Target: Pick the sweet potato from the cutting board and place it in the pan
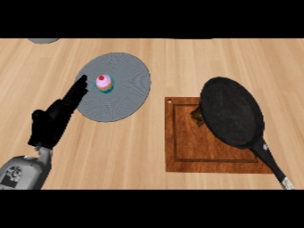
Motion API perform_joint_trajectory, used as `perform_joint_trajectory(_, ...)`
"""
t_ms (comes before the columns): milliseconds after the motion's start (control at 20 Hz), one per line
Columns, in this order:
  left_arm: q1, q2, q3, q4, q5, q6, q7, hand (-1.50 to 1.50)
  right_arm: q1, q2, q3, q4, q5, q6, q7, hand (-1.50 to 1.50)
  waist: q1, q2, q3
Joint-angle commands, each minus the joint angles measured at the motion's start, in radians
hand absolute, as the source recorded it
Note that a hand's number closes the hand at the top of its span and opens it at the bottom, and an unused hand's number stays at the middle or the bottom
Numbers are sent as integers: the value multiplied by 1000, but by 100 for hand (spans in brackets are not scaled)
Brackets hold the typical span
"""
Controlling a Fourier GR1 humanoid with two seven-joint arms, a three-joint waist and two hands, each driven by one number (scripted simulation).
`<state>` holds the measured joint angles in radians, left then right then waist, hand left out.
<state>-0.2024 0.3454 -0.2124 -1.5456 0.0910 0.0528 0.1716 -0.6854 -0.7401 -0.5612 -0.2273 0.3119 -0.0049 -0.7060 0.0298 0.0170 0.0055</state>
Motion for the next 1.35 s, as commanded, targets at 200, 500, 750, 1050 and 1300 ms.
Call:
perform_joint_trajectory(200,27,-19,5,-23,-13,1,3,0,145,-105,-54,30,-65,248,-241,-150,-9,-6,0)
perform_joint_trajectory(500,-9,7,44,-32,1,-33,54,0,242,-101,-65,40,-83,285,-371,-150,-10,-5,0)
perform_joint_trajectory(750,11,-21,50,-21,-17,-28,29,0,332,-69,-54,2,-102,323,-443,-150,-25,-12,-2)
perform_joint_trajectory(1050,80,-41,42,26,-46,-37,-73,0,412,-35,-55,-31,-125,313,-501,-150,-28,-12,-2)
perform_joint_trajectory(1300,29,-60,38,-27,-78,-9,25,0,466,-23,-53,-73,-152,298,-483,-150,-32,-16,-4)
